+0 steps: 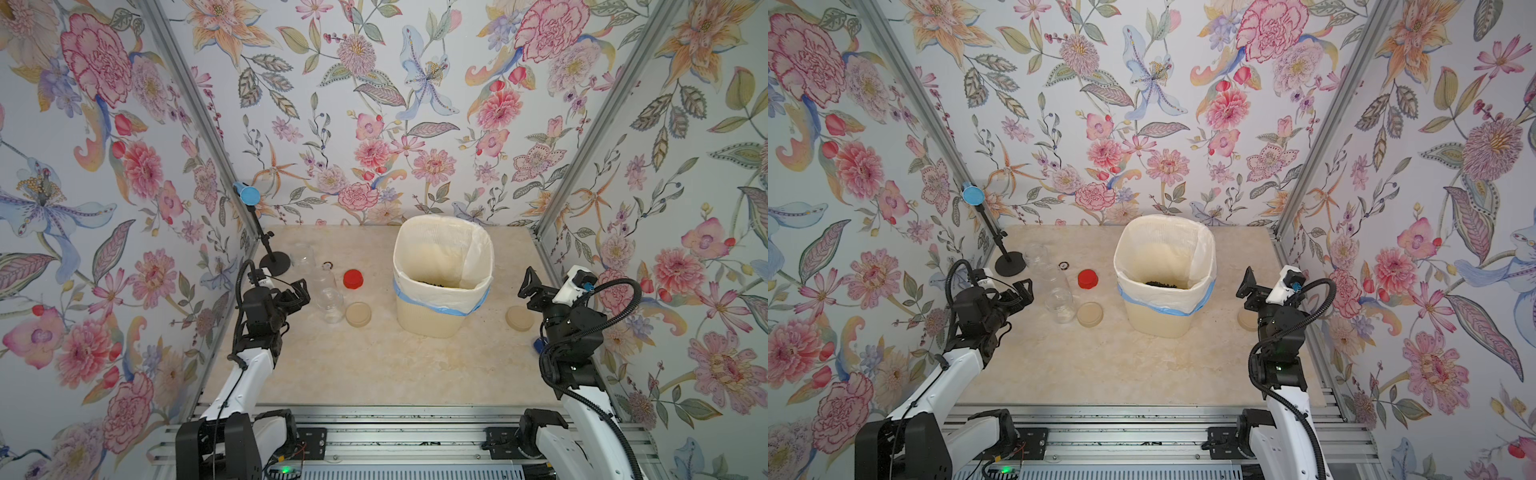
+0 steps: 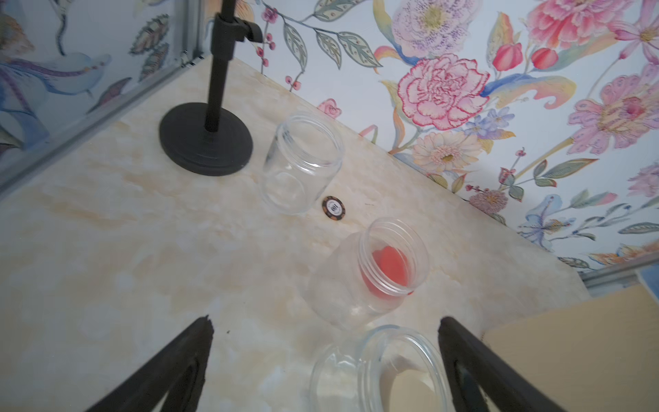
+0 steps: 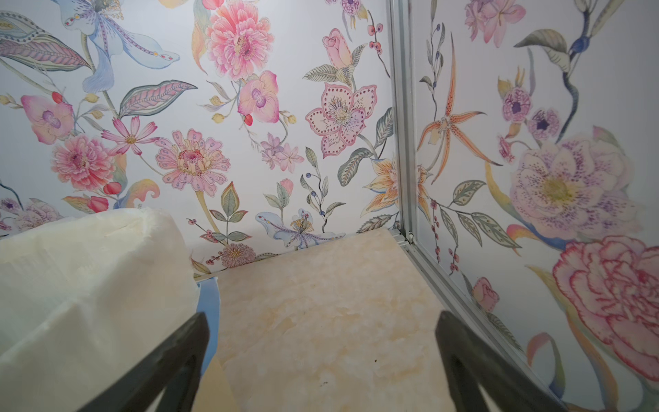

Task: Empty moldy tea leaves from jars
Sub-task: Move the jar to the center of the board, then reset both arms

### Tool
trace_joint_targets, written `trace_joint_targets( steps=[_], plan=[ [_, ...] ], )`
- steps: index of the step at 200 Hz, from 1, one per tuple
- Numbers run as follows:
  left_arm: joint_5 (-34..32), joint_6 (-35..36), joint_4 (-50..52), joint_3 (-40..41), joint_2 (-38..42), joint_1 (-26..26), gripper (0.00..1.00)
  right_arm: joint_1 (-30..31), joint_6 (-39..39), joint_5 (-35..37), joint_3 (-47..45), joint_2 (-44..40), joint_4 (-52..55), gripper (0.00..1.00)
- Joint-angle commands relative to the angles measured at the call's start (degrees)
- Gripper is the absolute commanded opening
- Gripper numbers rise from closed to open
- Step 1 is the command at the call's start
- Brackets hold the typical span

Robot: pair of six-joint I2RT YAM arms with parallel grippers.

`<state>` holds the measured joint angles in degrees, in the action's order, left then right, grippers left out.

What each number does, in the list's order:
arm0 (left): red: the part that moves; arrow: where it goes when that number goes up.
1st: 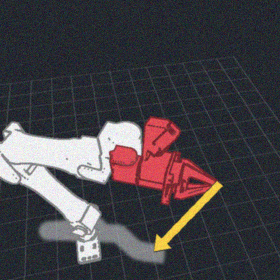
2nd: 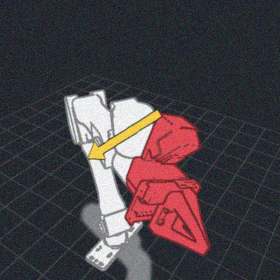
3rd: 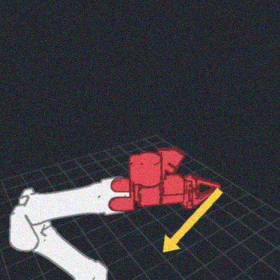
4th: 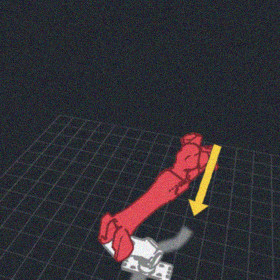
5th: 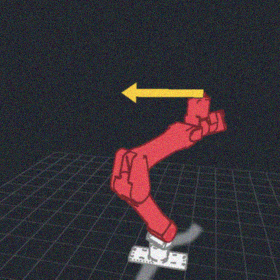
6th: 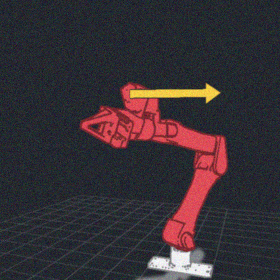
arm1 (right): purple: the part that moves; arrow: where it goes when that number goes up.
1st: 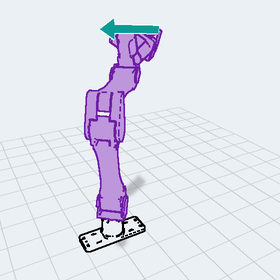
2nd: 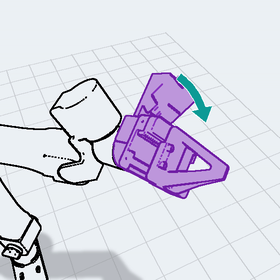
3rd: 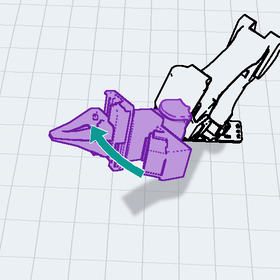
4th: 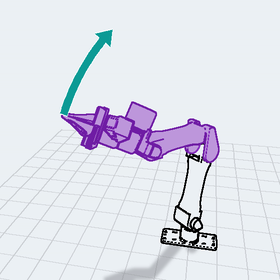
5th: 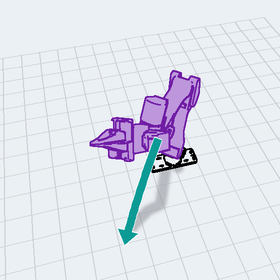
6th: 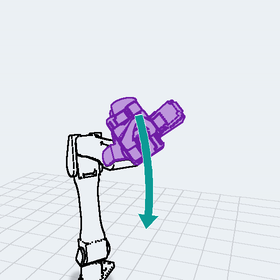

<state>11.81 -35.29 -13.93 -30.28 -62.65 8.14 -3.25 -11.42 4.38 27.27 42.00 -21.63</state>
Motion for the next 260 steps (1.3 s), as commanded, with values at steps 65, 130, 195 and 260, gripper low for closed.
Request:
trace_joint_targets(
  steps=[65, 130, 195, 260],
  plan=[
    [-17.39, 18.73, -20.86, 3.89, -7.83, 0.34, 1.00, -1.41, 3.68, 3.85, -0.89, 17.34, -10.04, 1.00],
    [-16.13, 27.56, -48.32, 17.31, -8.72, -2.00, 1.00, -2.01, 4.70, 1.82, -1.42, 29.95, -19.94, 1.00],
    [-29.05, 36.43, -77.23, 23.28, -29.23, -12.63, 1.00, -1.33, 8.04, -5.70, -2.46, 34.00, -18.92, 1.00],
    [-31.61, 34.42, -69.52, 19.97, -27.45, -12.32, 1.00, 4.59, 14.08, -3.15, -9.95, 40.46, -35.59, 1.00]
  ],
)
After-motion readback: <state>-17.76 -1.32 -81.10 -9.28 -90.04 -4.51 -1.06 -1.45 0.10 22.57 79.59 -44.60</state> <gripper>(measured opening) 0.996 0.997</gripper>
